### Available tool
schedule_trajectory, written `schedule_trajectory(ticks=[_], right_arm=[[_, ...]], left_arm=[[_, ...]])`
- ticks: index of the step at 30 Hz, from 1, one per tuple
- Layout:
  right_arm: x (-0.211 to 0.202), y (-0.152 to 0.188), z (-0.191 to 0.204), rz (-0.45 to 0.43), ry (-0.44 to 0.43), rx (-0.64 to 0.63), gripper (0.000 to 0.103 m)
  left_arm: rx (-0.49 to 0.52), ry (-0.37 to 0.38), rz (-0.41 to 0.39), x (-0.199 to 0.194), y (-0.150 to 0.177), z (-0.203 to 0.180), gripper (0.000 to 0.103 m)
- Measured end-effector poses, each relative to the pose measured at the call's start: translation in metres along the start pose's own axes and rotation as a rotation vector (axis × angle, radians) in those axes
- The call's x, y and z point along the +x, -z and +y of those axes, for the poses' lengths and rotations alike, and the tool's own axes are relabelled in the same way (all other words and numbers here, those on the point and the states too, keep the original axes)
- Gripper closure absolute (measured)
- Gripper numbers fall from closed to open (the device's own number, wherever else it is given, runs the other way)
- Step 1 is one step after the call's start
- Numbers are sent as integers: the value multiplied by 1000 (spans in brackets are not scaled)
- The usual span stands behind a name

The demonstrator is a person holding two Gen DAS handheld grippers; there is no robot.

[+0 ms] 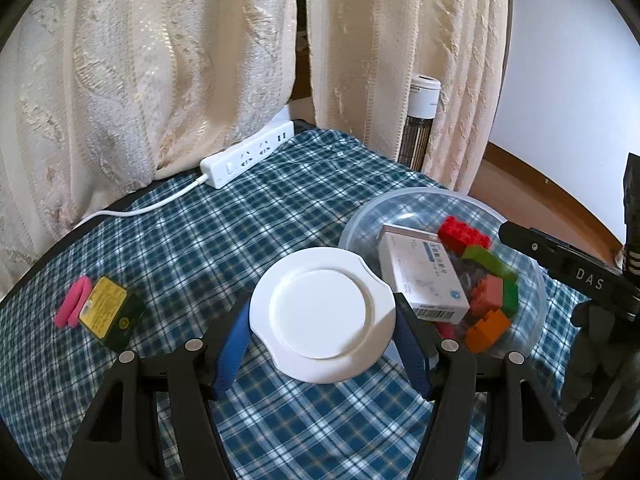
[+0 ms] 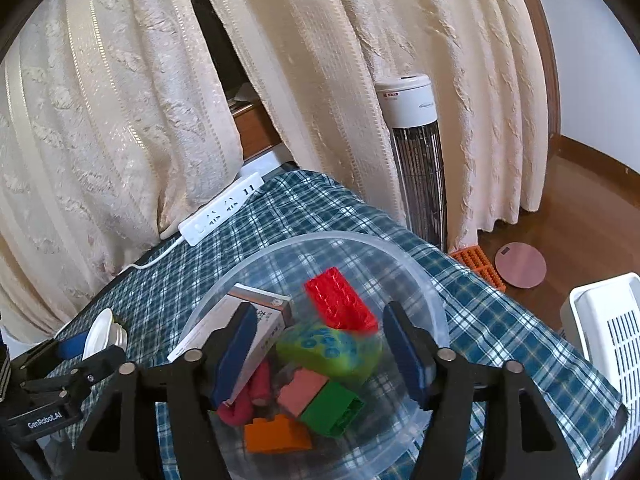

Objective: Organize objects
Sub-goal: 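Carry the green dotted block and white cup with both grippers toward the bowl, then release the dotted block into the bowl with the right gripper while the left gripper drops the cup in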

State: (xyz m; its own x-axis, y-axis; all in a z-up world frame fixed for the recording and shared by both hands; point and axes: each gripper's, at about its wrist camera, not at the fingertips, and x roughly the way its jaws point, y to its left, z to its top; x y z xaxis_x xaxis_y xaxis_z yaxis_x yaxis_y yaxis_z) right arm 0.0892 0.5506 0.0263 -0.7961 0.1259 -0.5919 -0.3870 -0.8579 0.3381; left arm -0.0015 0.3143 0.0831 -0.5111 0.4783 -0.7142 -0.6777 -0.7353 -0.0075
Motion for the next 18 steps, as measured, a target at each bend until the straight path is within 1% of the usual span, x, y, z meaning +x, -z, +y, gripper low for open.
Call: schedule_trajectory(ticks=[11, 18], right_arm=[[-9, 0, -8, -26, 21, -5, 32], [-14, -2, -13, -36, 39, 0, 32]], left_arm=[[31, 43, 8, 8, -9, -23, 35], [59, 100, 12, 18, -15, -40, 35]])
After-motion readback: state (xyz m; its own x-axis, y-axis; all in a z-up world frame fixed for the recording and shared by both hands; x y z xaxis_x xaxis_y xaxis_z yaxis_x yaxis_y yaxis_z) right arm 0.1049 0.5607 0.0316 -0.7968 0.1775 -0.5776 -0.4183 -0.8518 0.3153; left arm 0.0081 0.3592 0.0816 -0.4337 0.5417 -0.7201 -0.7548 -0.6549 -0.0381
